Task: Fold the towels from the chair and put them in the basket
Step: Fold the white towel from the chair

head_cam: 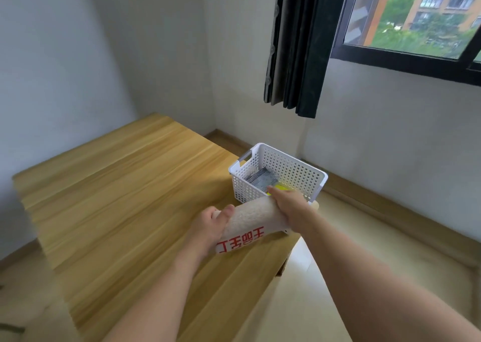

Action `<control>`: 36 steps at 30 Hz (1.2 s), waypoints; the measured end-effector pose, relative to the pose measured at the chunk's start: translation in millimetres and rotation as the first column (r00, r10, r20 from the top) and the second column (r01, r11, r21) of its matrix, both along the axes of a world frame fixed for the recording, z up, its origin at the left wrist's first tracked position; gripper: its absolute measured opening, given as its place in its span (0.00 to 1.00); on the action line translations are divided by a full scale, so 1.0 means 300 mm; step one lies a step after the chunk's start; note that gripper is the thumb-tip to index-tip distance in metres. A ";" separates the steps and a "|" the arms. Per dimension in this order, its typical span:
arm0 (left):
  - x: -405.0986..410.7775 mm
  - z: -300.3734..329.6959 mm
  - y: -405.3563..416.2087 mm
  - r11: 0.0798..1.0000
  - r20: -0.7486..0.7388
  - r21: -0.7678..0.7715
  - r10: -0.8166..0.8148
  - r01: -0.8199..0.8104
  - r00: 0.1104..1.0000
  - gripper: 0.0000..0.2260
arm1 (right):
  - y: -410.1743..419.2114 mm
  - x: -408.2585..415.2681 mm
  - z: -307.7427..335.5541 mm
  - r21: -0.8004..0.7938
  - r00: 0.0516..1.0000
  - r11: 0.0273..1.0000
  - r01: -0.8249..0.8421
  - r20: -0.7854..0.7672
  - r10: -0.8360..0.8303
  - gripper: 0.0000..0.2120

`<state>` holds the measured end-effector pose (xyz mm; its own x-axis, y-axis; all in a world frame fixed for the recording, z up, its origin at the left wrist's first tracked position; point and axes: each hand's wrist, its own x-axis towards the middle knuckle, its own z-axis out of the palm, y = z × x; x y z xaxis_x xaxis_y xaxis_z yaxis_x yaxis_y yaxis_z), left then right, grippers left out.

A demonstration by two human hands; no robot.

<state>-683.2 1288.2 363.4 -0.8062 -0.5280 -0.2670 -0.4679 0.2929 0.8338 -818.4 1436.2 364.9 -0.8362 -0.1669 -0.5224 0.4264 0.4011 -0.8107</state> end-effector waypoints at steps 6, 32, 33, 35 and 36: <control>-0.178 0.100 -0.025 0.999 -0.065 0.018 0.036 -0.035 0.997 0.16 | -0.056 -0.277 0.161 -0.032 0.950 0.950 -0.310 -0.056 0.308 0.28; -1.060 -0.361 0.136 0.978 0.658 -0.155 -0.005 0.142 0.753 0.15 | -0.084 -0.968 -0.382 0.444 0.798 0.714 -0.541 0.002 0.603 0.16; -1.063 -0.381 0.141 0.973 0.673 -0.164 -0.008 0.159 0.740 0.15 | -0.084 -0.968 -0.394 0.450 0.778 0.696 -0.560 -0.004 0.628 0.16; -1.067 -0.412 0.147 0.959 0.707 -0.181 -0.027 0.217 0.707 0.14 | -0.085 -0.965 -0.418 0.461 0.754 0.674 -0.577 -0.016 0.656 0.16; -1.069 -0.423 0.149 0.949 0.729 -0.182 -0.045 0.257 0.683 0.15 | -0.089 -0.964 -0.428 0.464 0.748 0.670 -0.579 -0.025 0.664 0.18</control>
